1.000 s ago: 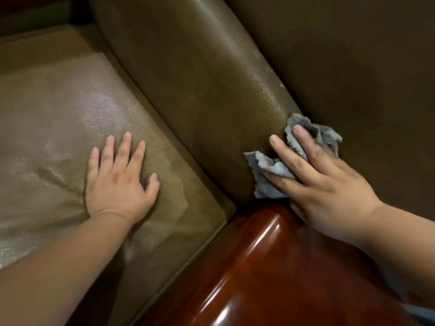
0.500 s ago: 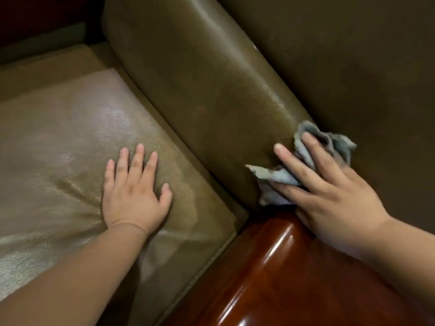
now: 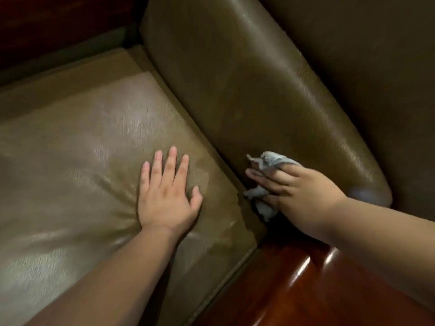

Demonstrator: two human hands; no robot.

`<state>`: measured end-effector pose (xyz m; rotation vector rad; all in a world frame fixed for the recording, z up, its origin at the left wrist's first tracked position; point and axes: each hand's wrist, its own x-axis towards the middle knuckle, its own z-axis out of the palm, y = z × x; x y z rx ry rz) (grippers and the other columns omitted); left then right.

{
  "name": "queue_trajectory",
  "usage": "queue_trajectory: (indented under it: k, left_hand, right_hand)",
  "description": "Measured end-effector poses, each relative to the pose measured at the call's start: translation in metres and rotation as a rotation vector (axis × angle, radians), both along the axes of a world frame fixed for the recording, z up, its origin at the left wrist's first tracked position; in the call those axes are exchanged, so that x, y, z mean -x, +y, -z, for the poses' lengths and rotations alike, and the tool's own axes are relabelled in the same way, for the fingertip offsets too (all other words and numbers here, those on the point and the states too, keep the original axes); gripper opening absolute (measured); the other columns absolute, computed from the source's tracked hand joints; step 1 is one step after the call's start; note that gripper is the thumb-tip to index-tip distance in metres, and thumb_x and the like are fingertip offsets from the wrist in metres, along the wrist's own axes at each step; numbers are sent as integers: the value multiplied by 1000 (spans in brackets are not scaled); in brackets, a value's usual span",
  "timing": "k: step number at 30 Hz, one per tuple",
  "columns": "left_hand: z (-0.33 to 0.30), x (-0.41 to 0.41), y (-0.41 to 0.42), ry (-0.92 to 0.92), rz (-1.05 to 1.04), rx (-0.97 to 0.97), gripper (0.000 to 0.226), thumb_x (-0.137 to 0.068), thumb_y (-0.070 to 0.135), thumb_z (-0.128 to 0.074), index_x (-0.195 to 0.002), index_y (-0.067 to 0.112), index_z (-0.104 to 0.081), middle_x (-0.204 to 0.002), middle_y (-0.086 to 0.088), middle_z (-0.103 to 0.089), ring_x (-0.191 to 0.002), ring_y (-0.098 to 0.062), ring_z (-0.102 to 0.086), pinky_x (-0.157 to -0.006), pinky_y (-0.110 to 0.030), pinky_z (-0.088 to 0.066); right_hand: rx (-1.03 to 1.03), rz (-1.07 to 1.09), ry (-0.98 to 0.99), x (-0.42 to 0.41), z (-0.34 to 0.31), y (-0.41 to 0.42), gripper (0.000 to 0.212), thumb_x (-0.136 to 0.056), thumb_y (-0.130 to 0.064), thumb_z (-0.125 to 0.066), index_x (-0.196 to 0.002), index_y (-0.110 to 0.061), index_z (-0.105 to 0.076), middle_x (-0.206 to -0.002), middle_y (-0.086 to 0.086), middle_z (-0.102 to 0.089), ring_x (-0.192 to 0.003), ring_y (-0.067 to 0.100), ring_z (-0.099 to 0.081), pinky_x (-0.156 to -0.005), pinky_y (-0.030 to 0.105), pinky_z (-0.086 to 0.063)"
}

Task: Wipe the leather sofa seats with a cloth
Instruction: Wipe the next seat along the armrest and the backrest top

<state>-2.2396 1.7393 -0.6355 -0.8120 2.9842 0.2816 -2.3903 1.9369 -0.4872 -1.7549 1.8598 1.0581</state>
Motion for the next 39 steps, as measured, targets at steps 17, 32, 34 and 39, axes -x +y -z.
queue_trajectory:
  k: [17, 32, 34, 39]
  left_hand:
    - [18, 0, -2, 175, -4, -79, 78, -82, 49, -51, -153, 18, -55, -168, -8, -37, -155, -37, -32, -128, -56, -19]
    - [-15, 7, -17, -74, 83, -169, 82, -71, 54, -63, -145, 19, -63, -156, -12, -53, -140, -37, -50, -119, -58, -30]
    - [-23, 17, -42, -41, 170, -208, 62, -72, 50, -62, -128, 25, -72, -136, -5, -64, -122, -32, -59, -104, -51, -43]
    - [-20, 70, -194, 148, 211, -207, 46, -86, 48, -45, -119, 27, -71, -126, -1, -61, -119, -29, -57, -100, -44, -41]
  right_hand:
    - [574, 219, 147, 51, -54, -14, 59, -97, -42, -48, -154, -25, -50, -171, 16, -20, -154, 51, -16, -118, 64, -28]
    - [589, 254, 186, 11, -25, -10, 61, -90, -17, -35, -144, -9, -61, -170, 16, -22, -155, 41, -21, -100, 54, -35]
    - [626, 218, 202, 46, -28, -68, 61, -90, -23, -37, -147, -15, -59, -169, 15, -25, -155, 42, -21, -104, 56, -34]
    - [687, 289, 366, 114, -24, -240, 59, -100, -42, -50, -157, -31, -43, -173, 13, -10, -158, 44, -4, -123, 59, -15]
